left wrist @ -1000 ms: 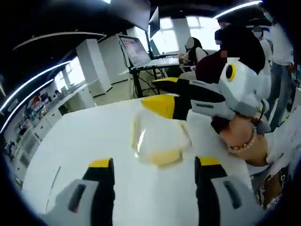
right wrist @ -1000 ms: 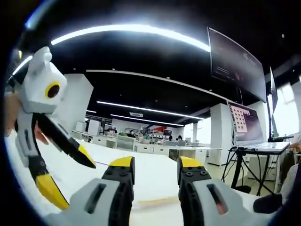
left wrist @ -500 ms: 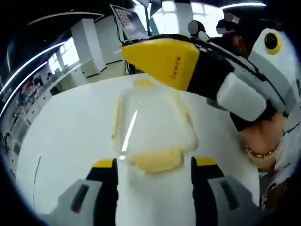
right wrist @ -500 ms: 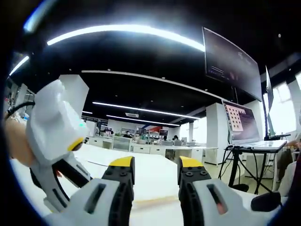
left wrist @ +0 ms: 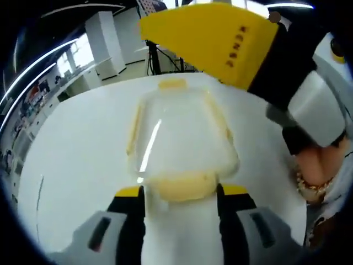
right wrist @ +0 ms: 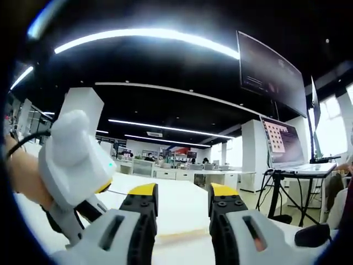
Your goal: Snap each plastic latch of the storage box into its locked position after aligning the lid with the box until every specified latch is closed and the lid sits flush.
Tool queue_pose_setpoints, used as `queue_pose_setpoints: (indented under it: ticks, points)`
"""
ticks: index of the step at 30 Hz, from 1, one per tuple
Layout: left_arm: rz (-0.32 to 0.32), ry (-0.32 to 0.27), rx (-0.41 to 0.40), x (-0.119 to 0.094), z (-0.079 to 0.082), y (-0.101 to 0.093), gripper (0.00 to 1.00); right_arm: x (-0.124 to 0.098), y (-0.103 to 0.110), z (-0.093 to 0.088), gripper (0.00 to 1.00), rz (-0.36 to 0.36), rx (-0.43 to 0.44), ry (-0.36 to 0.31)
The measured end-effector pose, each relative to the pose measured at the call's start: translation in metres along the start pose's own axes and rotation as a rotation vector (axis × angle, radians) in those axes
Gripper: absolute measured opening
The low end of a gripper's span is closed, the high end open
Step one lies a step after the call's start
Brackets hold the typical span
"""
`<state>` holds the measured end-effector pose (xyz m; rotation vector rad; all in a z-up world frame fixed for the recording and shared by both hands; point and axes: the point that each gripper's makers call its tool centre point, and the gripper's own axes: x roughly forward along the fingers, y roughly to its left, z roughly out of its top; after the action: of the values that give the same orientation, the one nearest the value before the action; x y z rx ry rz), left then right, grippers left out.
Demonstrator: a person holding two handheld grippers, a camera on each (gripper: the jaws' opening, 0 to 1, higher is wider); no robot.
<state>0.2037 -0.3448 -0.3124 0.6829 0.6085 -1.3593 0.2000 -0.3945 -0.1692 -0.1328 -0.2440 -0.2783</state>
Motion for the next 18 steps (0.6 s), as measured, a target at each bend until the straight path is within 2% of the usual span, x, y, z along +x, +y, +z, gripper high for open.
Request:
queue_pose_setpoints:
  ticks: [7, 18]
  points:
    - [0.008, 0.015, 0.021, 0.0, 0.002, 0.002, 0.4, -0.001, 0.0, 0.0, 0.36, 0.003, 0.005, 0.001]
    - [0.016, 0.017, 0.038, 0.001, 0.002, 0.011, 0.4, 0.001, 0.002, -0.002, 0.36, 0.008, 0.005, 0.007]
